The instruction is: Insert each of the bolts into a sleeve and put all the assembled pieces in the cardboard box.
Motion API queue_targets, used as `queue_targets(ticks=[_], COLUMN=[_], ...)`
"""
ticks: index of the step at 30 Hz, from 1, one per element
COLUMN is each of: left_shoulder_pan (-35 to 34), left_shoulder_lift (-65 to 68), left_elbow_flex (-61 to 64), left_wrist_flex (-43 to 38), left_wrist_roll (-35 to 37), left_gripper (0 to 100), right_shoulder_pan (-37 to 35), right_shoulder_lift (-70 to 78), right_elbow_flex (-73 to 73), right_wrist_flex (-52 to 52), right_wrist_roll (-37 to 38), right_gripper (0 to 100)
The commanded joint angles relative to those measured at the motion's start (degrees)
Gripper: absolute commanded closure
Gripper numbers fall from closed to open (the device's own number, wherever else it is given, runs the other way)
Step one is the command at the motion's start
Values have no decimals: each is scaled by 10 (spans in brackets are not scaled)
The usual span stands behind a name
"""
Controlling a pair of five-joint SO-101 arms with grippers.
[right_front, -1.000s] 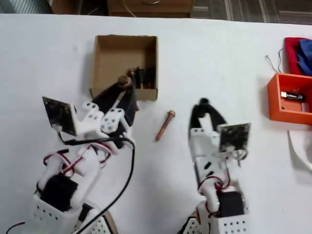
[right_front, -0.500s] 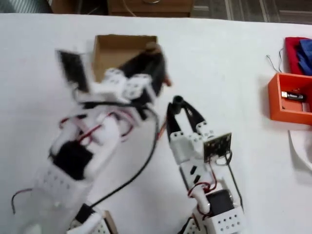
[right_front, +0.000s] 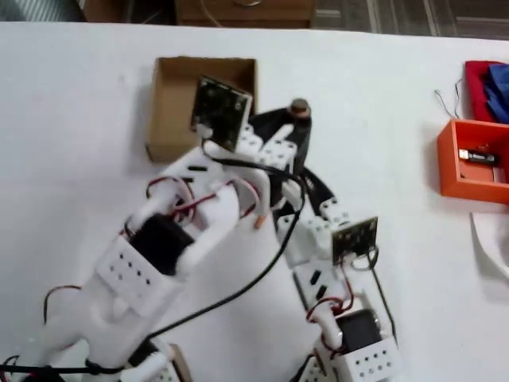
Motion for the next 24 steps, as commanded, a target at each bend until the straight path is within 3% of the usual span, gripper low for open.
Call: queue_targets(ticks=[1, 15, 24], left_shoulder_pan=[2, 2, -8], left_shoulder_lift=[3, 4, 4], left_elbow_flex=[-29, -29, -29], left_wrist_flex=[3, -3, -3], left_wrist_roll=[-6, -8, -47], left_gripper=[974, 975, 975], right_shoulder_pan=[0, -1, -2], right_shoulder_lift=[-10, -10, -10], right_elbow_flex=[-2, -2, -2], right_wrist_flex=[-15, -12, -12], right_wrist_roll=[-4, -4, -4], right_gripper=[977, 977, 977])
